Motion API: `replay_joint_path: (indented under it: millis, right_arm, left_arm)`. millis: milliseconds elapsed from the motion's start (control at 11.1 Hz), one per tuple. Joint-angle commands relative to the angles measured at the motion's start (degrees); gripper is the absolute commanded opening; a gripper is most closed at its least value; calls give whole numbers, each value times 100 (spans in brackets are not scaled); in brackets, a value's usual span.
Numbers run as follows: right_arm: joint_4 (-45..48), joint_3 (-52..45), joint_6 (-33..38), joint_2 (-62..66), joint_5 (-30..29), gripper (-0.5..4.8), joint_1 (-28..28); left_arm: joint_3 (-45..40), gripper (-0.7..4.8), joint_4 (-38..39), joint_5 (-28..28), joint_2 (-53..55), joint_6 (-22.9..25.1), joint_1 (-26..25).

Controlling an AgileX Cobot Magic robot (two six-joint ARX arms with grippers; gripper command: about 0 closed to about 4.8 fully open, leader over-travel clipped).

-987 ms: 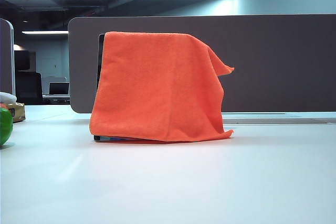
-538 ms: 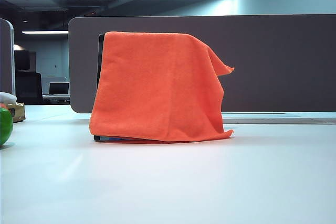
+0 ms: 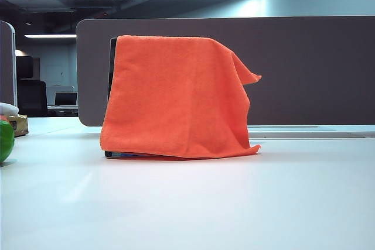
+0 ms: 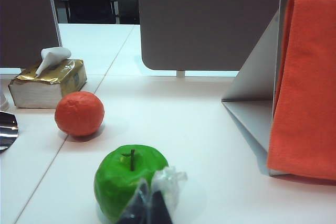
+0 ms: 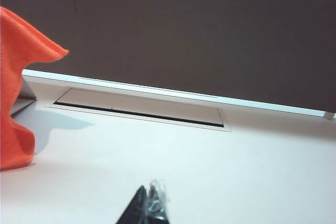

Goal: Pick up the cloth from the table and use it to cover the mirror.

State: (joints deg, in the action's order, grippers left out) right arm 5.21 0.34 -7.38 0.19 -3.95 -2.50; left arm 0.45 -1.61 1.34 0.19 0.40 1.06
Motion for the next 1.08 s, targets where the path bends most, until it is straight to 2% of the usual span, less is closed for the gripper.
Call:
replay_joint_path:
  millis: [90, 359, 1077]
  right_arm:
    - [46, -7, 402, -7, 39, -5, -2]
    - [-85, -7, 632, -7, 422, -5, -2]
    - [-79, -7, 629, -7, 402, -1, -2]
  left_arm:
    - [17, -6, -61, 11, 2, 557, -4]
    - [17, -6, -63, 11, 2, 514, -4]
    - [17, -6, -55, 13, 2, 514, -4]
